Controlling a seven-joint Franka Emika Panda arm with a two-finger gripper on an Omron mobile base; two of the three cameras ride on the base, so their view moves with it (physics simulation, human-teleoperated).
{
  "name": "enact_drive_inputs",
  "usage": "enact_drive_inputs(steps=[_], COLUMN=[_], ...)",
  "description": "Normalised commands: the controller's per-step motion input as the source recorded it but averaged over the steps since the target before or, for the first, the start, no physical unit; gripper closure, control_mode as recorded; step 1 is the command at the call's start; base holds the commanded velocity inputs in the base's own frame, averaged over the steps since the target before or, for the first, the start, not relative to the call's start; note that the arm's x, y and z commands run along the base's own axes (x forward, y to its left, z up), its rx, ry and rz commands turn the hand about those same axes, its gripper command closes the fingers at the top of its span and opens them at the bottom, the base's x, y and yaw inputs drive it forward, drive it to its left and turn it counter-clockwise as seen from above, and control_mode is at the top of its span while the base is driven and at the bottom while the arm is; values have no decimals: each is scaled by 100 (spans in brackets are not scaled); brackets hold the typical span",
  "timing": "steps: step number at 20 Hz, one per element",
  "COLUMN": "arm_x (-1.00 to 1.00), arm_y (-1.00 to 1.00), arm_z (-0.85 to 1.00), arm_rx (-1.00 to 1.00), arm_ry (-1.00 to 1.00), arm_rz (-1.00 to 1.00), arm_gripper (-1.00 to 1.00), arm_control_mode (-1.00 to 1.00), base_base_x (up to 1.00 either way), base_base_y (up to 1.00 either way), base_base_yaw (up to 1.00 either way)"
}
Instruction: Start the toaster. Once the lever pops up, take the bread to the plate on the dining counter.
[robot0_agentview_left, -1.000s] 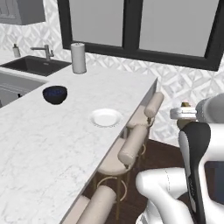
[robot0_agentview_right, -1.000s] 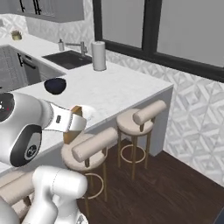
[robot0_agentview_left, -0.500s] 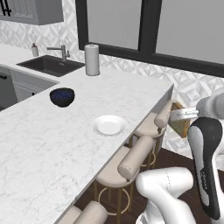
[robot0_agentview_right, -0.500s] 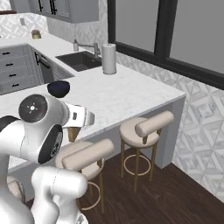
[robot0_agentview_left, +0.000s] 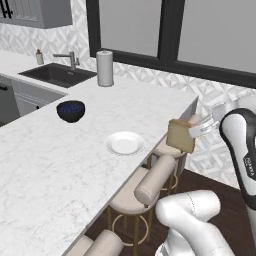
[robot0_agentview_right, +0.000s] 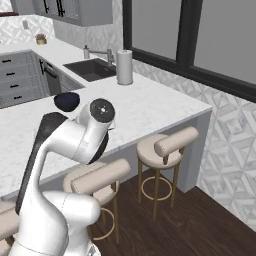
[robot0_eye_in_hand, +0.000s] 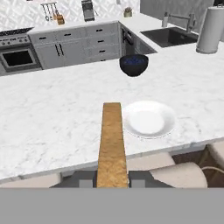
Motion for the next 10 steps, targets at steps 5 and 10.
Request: enact_drive_inputs(steps=[5,10], arm_x=[74,80], arm_y=[27,19], arm_z=[0,-27], arm_rx=[21,19], arm_ry=[24,9], arm_rz=[36,13], arm_gripper=[100,100], arm_control_mode=[-100,-100], base_base_x=[0,0], base_base_y=[0,0], base_base_yaw=[0,0])
